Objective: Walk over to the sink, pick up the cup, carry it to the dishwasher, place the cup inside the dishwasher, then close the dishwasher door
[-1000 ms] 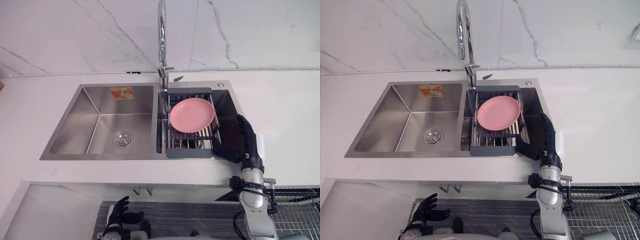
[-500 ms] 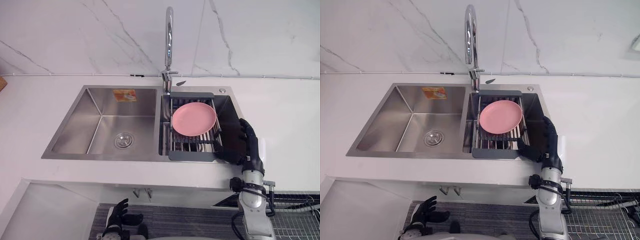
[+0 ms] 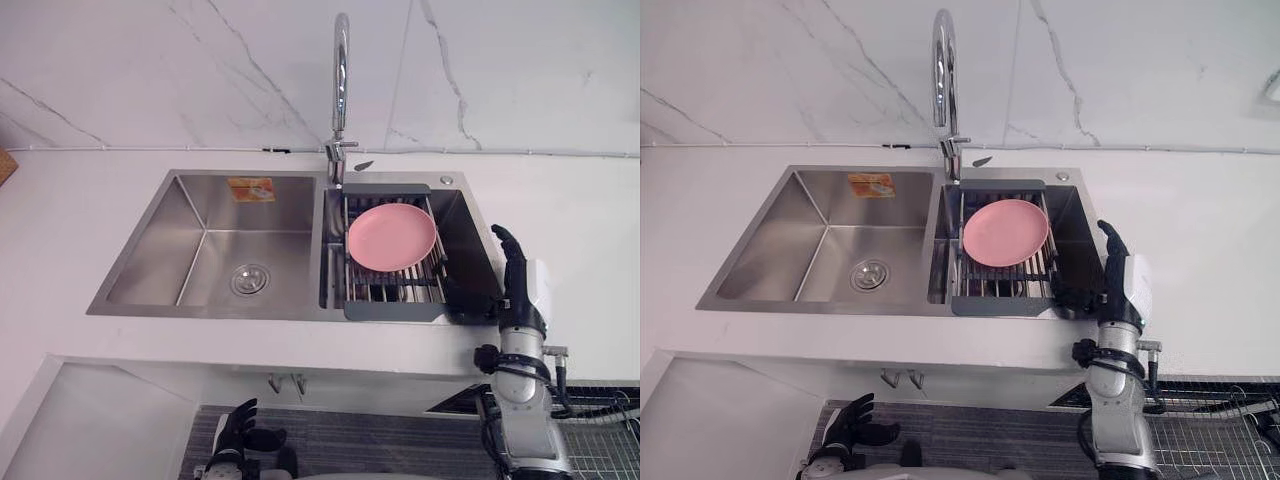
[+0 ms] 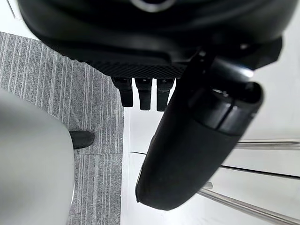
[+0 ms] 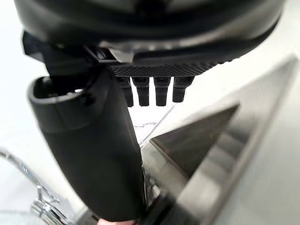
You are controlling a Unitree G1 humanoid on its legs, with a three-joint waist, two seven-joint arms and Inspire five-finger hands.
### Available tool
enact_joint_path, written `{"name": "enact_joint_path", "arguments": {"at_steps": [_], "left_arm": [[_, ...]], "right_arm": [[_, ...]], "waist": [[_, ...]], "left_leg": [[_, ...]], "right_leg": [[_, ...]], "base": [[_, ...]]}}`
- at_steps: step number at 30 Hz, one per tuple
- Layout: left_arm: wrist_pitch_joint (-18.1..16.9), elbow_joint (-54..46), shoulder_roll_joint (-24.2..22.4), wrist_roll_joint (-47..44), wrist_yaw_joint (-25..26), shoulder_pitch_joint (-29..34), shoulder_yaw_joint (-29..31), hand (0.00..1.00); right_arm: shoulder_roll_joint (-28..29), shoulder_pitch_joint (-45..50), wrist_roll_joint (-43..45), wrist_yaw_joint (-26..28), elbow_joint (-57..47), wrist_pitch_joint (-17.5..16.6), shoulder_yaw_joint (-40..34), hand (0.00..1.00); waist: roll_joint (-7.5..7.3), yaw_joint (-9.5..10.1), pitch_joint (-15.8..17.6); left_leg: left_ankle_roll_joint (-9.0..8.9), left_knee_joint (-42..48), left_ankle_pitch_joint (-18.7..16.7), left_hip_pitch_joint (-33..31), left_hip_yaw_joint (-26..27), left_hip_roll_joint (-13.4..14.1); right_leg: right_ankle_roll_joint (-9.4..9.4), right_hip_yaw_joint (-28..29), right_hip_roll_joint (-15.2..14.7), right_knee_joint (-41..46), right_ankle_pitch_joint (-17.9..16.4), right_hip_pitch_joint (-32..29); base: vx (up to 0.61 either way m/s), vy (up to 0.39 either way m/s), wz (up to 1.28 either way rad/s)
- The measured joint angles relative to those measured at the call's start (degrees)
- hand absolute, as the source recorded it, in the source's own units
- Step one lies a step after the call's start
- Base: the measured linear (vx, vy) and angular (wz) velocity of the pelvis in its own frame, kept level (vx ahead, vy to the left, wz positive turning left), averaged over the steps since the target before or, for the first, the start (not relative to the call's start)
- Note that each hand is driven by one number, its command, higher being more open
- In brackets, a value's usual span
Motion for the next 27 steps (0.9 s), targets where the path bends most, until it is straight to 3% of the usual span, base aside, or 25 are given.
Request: {"name": "enact_joint_path", "arguments": {"at_steps": [12,27], "left_arm": [[-0.3,0.1,0.5,0.0,-0.1,0.0,-0.7,0.90],[-1.1,-0.1,0.9,0.0,-0.2,0.0,-1.4,0.90]], "right_arm": [[-10.6,-0.4,-3.3,1.9,0.0,-1.3,4.0,0.90],[-18.1,-7.1,-3.8,3.9,2.7,-3.8,13.3,0.90]], "waist": [[-0.14,-1.11,0.4],[-0.56,-1.53,1.4]], "left_leg": [[0.04,0.0,0.0,-0.3,-0.5,0.0],[0.06,0.0,0.0,-0.4,-1.8,-0.2]], "right_leg": [[0.00,-0.5,0.0,0.1,0.0,-0.2],[0.00,-1.7,0.0,0.2,0.0,0.3]], "base": [[0.00,0.000,0.01],[0.00,-0.004,0.04]]}}
